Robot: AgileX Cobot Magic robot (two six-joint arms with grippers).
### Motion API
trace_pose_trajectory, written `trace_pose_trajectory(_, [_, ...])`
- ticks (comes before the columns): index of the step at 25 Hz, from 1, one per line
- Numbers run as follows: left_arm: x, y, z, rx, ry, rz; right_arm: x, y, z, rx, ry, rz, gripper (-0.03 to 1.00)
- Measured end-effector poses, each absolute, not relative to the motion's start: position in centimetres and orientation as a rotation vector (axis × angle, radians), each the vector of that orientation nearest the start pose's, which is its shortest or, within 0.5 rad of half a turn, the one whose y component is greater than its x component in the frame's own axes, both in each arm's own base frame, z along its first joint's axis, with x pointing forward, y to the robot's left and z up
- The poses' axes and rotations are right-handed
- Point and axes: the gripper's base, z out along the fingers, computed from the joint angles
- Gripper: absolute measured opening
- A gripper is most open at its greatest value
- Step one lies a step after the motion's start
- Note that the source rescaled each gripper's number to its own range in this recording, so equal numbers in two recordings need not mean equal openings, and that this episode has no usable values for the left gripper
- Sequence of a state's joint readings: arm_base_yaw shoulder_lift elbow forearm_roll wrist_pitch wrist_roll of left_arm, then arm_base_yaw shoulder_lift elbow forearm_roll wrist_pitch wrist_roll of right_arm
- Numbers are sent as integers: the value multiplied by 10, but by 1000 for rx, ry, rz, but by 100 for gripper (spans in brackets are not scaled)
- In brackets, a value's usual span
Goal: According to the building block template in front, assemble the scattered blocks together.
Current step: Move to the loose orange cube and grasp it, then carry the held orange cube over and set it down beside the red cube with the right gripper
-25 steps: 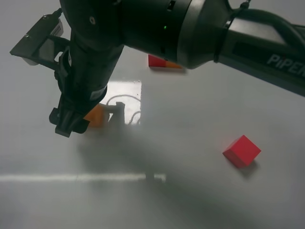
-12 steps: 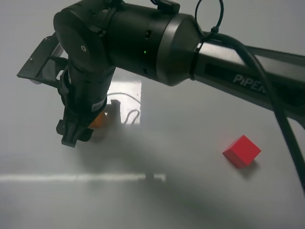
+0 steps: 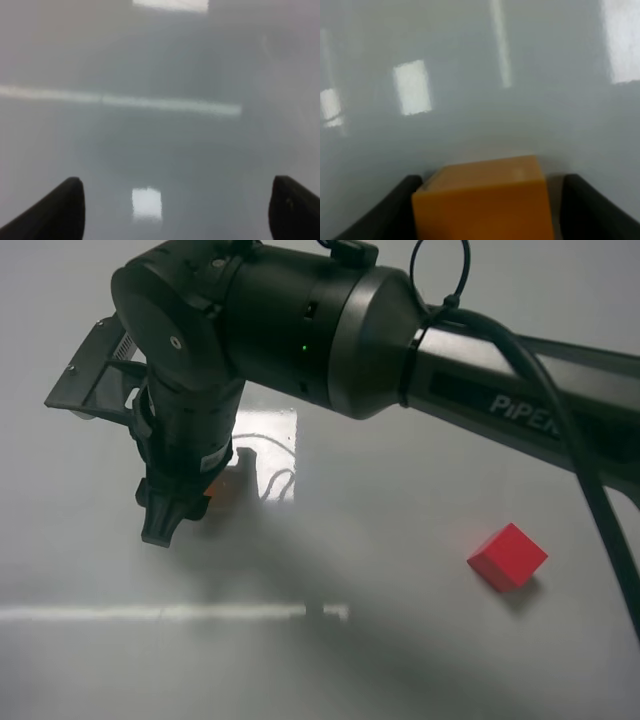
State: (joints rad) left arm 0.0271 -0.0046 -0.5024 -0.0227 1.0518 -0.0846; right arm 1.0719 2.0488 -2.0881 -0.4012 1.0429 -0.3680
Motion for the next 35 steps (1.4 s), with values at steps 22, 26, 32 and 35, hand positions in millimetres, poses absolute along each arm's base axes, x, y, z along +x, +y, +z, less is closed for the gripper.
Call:
trace_pose_trajectory(22, [-5,-2,279,-110,2025,-62,217,319,442,-1377,1853,-52,0])
trace_pose_trajectory(26, [-5,-2,279,-110,2025,-62,216,268,465,-1218,1918,-37,0])
trace_pose_trajectory(32, [-5,-2,279,-110,2025,-62,196,182,447,-1058,2103,-90,0])
trace_pose_trajectory(35, [-5,-2,279,-110,2025,-62,178,139,438,-911,2169,-114,0])
